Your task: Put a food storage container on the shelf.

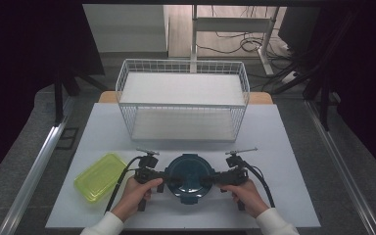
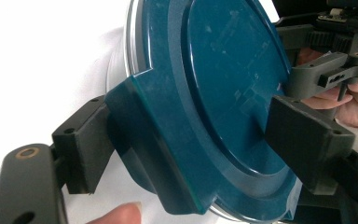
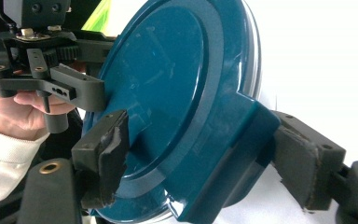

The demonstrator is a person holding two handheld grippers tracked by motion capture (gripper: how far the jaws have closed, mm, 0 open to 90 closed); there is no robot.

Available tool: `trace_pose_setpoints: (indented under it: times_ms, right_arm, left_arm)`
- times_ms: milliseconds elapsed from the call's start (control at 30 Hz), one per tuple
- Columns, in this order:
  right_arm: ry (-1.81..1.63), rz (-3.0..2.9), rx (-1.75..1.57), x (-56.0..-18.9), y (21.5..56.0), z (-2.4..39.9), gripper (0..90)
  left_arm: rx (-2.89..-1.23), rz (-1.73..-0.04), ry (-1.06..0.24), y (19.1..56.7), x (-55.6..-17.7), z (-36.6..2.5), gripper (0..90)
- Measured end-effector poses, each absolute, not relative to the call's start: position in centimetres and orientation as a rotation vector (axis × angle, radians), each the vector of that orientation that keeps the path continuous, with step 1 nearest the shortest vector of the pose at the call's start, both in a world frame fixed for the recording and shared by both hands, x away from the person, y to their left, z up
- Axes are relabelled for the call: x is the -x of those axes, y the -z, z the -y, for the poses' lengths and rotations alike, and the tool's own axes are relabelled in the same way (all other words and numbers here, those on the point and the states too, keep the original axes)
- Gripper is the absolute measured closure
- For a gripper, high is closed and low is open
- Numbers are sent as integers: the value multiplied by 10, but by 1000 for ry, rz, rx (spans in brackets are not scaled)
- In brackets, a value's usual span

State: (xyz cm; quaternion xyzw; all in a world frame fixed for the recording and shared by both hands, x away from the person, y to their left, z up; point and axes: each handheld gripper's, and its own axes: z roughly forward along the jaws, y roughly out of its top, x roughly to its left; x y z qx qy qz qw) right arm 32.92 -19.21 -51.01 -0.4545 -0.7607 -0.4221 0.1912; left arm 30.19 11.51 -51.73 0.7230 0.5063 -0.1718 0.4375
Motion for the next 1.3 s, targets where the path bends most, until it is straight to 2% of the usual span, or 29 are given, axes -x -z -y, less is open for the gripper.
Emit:
trace_pose_setpoints:
  times_ms: [133,567,900,1300]
  right_arm:
    - [1191,2116,1303,-329,508,195,311]
    - [1222,2095,1339,-319,501,198,381]
    - [1247,2089,1353,-306,495,202,402]
    - [1259,2061,1385,-298,492,203,414]
  left_arm:
    - [-1786,-1270,425,516,-301,-117,244]
    - [-1782,-1262,357,506,-284,-119,316]
    - [-1784,-1247,304,495,-269,-118,381]
    - [-1791,-1259,295,490,-263,-116,393]
